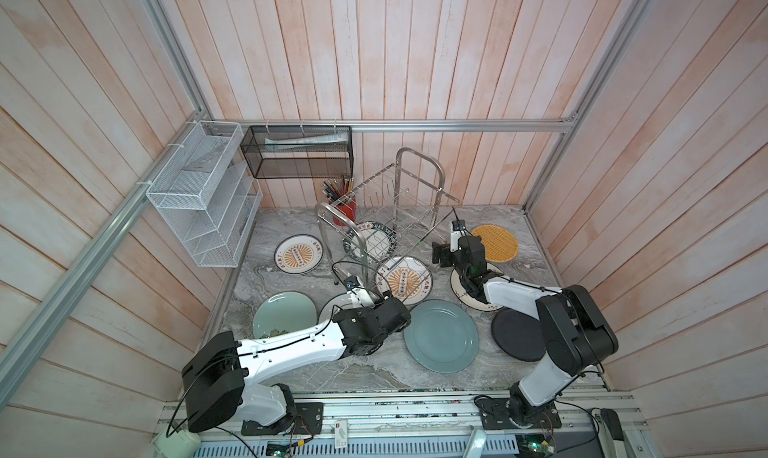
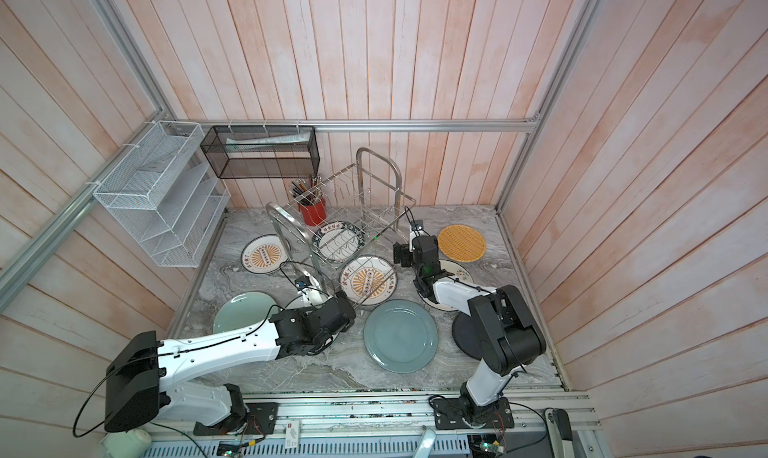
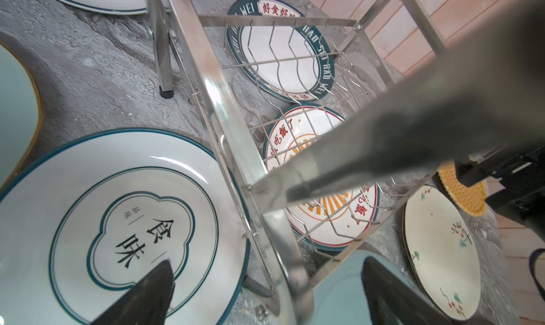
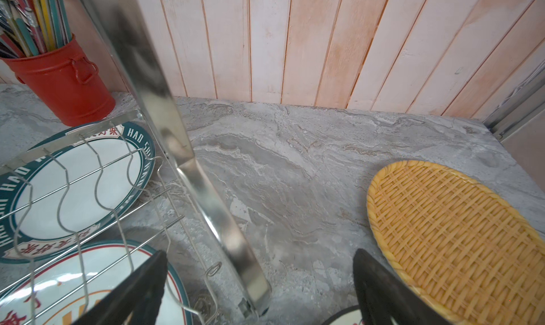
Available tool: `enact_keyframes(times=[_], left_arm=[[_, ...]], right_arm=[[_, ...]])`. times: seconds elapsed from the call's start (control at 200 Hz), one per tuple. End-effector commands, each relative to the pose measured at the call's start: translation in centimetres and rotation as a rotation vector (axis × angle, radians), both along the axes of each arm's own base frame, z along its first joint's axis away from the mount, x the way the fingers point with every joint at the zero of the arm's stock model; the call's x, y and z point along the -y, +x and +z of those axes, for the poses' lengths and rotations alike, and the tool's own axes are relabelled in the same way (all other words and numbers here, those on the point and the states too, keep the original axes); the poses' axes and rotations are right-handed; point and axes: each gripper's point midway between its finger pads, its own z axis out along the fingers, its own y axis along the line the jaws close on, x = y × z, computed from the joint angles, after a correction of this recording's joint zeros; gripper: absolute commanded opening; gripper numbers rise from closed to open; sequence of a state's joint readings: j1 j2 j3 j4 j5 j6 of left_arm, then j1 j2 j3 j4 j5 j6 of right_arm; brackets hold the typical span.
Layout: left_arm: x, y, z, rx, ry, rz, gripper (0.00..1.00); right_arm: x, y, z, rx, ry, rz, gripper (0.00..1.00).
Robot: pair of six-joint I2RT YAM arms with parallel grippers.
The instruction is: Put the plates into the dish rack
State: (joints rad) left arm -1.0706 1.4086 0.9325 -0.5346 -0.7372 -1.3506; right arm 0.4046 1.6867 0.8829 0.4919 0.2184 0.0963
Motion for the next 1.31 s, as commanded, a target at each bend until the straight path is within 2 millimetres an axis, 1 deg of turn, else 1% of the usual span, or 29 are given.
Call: enact_keyframes(times=[0.0,0.225,0.365,0.47,0.48,0.505,0.655,0.715,0.85,0.935,1.03,1.16,1.19,1.3], left_arm=[[-1.4,0.8,0.1,0.009,0.056,0.086,1.0],[-1.6,2.3,-1.3,-0.026,0.081,0.095,1.0],[-2.1,2.8,-2.3,-0.054,0.114,0.092,1.0],[-2.0,2.7,-2.9,-0.071,0.118,0.059,1.0],[-2.7,3.2,-3.0,-0.076,0.119,0.081,1.0],[-3.1,3.3,-3.2,-0.084,0.118,0.087,1.0],[-3.8,3.5,-3.8,-0.106,0.118,0.066,1.0],[-4.0,3.5,-3.8,-0.109,0.12,0.056,1.0],[-4.4,3.6,-3.9,-0.116,0.118,0.031,1.0],[-5.2,3.6,-4.4,-0.137,0.121,0.033,1.0],[-5.8,3.7,-4.4,-0.134,0.119,0.021,1.0],[-6.7,3.9,-4.3,-0.128,0.12,0.0,1.0],[-6.7,4.0,-4.2,-0.124,0.122,-0.011,1.0],[-6.7,4.9,-4.1,-0.111,0.116,-0.062,1.0]], right_arm=[[0.3,0.8,0.2,0.005,-0.033,-0.033,0.98],[0.9,1.4,-0.3,0.0,-0.033,-0.079,0.98],[1.6,1.3,-0.6,-0.016,-0.008,-0.103,0.98],[2.5,1.6,-1.5,-0.053,0.008,-0.135,0.96],[2.6,1.6,-1.5,-0.055,0.01,-0.138,0.96],[2.8,1.6,-1.5,-0.056,0.015,-0.144,0.96],[4.1,1.5,-1.6,-0.071,0.042,-0.187,0.95],[4.5,1.4,-1.3,-0.068,0.052,-0.199,0.95],[5.3,0.8,-0.9,-0.07,0.063,-0.227,0.95],[6.0,0.3,-0.6,-0.067,0.078,-0.255,0.94],[7.2,-0.4,-0.7,-0.071,0.104,-0.289,0.94],[8.7,-1.2,-1.4,-0.098,0.138,-0.322,0.93],[8.9,-1.6,-1.5,-0.105,0.149,-0.326,0.93],[9.5,-3.0,-0.9,-0.084,0.199,-0.337,0.93]])
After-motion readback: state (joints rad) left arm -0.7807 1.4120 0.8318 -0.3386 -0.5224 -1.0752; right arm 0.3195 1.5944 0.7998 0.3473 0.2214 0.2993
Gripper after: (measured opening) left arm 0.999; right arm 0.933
